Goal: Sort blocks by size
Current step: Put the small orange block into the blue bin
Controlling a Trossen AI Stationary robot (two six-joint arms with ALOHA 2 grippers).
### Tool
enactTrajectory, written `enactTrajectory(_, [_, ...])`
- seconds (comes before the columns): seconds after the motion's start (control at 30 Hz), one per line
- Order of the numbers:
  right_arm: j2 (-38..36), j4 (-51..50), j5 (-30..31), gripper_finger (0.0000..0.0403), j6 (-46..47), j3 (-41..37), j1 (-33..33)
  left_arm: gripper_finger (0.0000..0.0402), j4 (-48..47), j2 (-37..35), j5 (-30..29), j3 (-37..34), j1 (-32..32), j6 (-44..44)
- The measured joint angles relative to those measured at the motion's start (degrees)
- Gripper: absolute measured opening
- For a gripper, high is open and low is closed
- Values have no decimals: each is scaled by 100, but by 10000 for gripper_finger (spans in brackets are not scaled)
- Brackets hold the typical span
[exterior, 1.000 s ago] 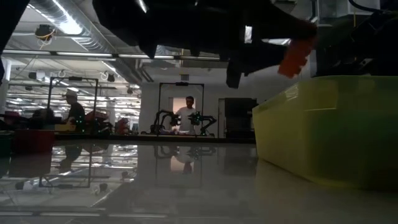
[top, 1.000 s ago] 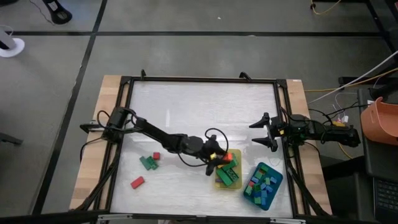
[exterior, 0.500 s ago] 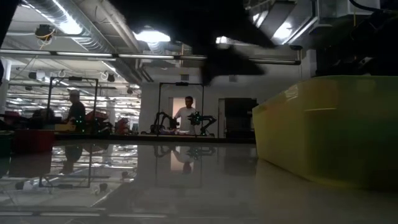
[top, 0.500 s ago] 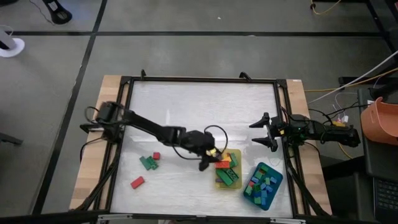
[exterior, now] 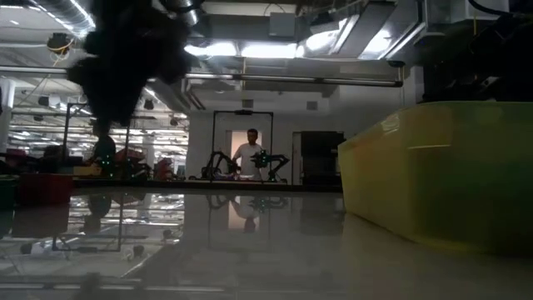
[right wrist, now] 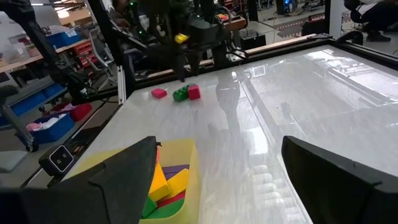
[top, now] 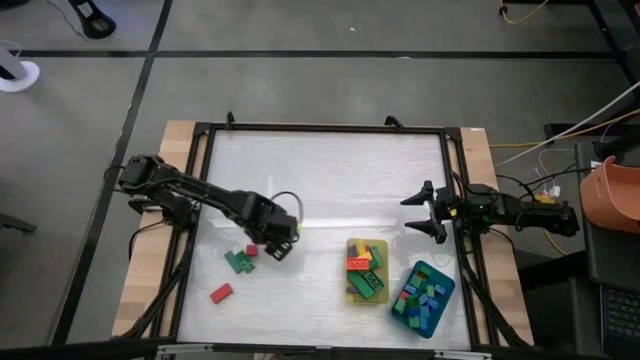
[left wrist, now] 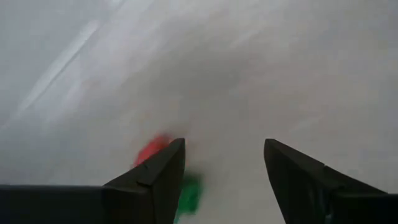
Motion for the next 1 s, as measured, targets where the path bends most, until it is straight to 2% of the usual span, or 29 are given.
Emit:
enactTrajectory(0.07, [-2, -2, 0, 344, -1, 0, 0, 203, -532, 2, -13, -4, -92, -575])
enactTrajectory(0.2, [0, -1, 1, 344, -1, 1, 0, 203, -997, 11, -8, -4, -243, -1340])
enactTrajectory(0.37, [0, -2, 1, 344, -1, 2, 0, 202, -970, 11, -22, -74, -366, -1878])
enactTrajectory(0.53, [0, -2, 2, 344, -2, 2, 0, 202, -891, 14, -10, -459, -519, -2554])
enactTrajectory(0.83, [0, -2, 3, 344, -2, 2, 0, 202, -130, 22, -28, -903, -588, -2720])
enactTrajectory(1.0, [0, -2, 4, 344, -2, 2, 0, 202, -91, 22, -28, -1124, -590, -2851])
